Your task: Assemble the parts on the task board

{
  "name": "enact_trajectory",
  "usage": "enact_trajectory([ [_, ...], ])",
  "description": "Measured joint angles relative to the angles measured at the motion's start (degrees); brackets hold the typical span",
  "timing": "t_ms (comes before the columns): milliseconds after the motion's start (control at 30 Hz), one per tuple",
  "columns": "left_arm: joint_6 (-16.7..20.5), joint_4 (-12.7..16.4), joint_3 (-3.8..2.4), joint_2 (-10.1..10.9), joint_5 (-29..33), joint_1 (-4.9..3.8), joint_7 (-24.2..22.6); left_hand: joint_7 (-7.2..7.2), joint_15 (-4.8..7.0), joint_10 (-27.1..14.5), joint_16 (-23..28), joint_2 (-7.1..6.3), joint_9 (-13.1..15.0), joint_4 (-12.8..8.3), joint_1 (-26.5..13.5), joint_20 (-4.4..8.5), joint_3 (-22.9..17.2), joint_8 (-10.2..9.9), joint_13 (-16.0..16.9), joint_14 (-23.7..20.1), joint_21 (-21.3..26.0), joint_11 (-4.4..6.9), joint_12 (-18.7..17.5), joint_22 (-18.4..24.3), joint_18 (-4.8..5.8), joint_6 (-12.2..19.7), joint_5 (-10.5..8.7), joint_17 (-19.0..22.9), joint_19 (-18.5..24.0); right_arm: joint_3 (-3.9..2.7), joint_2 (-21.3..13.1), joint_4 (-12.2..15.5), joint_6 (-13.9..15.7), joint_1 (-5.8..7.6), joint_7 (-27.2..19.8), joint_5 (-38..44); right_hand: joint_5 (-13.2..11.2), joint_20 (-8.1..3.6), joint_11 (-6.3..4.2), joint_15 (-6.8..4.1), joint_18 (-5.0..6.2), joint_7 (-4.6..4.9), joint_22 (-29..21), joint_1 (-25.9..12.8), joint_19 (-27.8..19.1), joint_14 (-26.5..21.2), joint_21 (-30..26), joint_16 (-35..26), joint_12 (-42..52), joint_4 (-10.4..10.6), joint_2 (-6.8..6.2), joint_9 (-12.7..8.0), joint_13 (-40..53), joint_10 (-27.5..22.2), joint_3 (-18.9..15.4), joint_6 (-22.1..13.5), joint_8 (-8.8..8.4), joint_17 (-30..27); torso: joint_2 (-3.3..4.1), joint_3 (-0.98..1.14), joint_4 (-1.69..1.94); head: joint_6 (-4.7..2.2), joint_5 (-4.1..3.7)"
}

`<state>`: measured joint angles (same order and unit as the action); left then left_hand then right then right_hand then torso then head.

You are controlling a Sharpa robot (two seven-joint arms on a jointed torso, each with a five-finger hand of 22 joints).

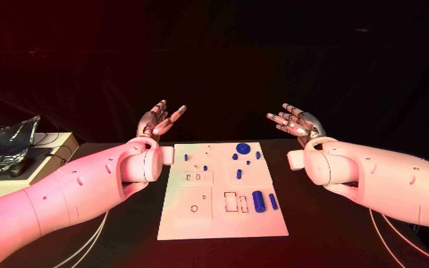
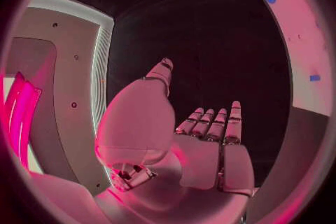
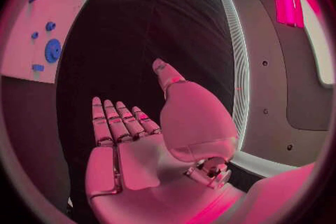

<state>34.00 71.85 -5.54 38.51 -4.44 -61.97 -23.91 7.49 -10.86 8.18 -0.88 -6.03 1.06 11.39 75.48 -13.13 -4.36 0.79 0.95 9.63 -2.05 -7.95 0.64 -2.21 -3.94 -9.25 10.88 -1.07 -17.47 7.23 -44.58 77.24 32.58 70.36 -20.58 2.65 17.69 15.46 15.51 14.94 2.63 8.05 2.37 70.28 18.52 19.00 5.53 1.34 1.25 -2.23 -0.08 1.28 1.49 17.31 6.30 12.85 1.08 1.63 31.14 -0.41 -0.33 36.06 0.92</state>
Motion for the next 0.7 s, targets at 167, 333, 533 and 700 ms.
enact_trajectory([
  [167,-3.2,-1.9,-0.45,-0.6,-1.7,-0.2,1.5,0.22,-1.04,1.2,0.0,0.17,0.1,0.4,2.8,-1.07,-0.1,0.2,0.1,1.0,-0.2,-0.8,0.2,-0.1,-1.32,-1.0,0.47,-0.1,-1.1,0.7,0.0,-1.5,-3.9,1.09,2.5,1.3,0.1,0.01,-0.09,-0.08,0.9,0.02,0.3,2.8,2.9,2.8,1.2,0.2,0.3,-1.6,0.42,0.2,0.2,2.6,0.0,2.3,0.24,0.2,-0.01,0.0,0.0,0.0,0.01],
  [333,-5.7,-2.0,-0.44,0.0,-2.4,-0.16,2.5,0.39,-1.63,4.4,-0.2,1.68,0.4,-1.1,2.5,-2.16,0.6,0.5,0.3,3.0,-0.4,-1.77,0.5,-0.1,-1.32,-4.1,0.47,-0.3,-1.7,0.76,0.2,-3.8,-5.4,1.13,3.0,8.5,-0.2,-0.72,-1.09,-1.23,2.24,0.38,1.1,5.2,11.1,11.5,4.0,0.8,0.8,-3.4,1.0,0.6,0.5,10.2,0.0,8.6,0.89,0.6,0.09,-0.06,0.19,0.9,0.15],
  [533,-7.7,-0.8,-0.39,1.5,-2.8,-0.12,3.1,1.6,-1.93,25.6,-1.9,5.52,1.4,-5.1,2.6,-2.9,3.0,1.9,1.4,24.5,-6.9,-4.53,1.9,-2.6,-3.99,-22.7,0.47,-1.5,-21.0,0.75,1.1,-5.4,-6.2,1.13,3.1,20.6,-1.1,-3.57,-3.97,-4.49,3.68,1.82,2.1,7.4,24.7,30.8,8.4,1.8,1.3,-5.7,1.46,1.3,1.3,28.4,1.4,24.0,1.5,1.4,0.2,-0.14,0.27,1.61,0.14],
  [700,-9.2,1.7,-0.38,3.5,-3.4,-0.15,3.3,2.93,2.36,50.1,-4.8,7.08,2.4,-6.2,3.1,-0.39,4.1,2.9,2.4,50.3,-13.1,-1.67,2.8,-4.5,-6.32,-42.6,0.47,-3.3,-34.4,0.74,2.2,-6.8,-6.3,1.14,3.6,32.1,-1.9,-6.99,-6.25,-7.59,4.44,3.43,3.6,7.7,33.4,43.3,12.3,2.3,1.7,-7.2,1.13,1.9,1.5,39.3,2.9,36.1,2.0,1.8,0.37,-0.25,0.32,2.08,-0.04],
])
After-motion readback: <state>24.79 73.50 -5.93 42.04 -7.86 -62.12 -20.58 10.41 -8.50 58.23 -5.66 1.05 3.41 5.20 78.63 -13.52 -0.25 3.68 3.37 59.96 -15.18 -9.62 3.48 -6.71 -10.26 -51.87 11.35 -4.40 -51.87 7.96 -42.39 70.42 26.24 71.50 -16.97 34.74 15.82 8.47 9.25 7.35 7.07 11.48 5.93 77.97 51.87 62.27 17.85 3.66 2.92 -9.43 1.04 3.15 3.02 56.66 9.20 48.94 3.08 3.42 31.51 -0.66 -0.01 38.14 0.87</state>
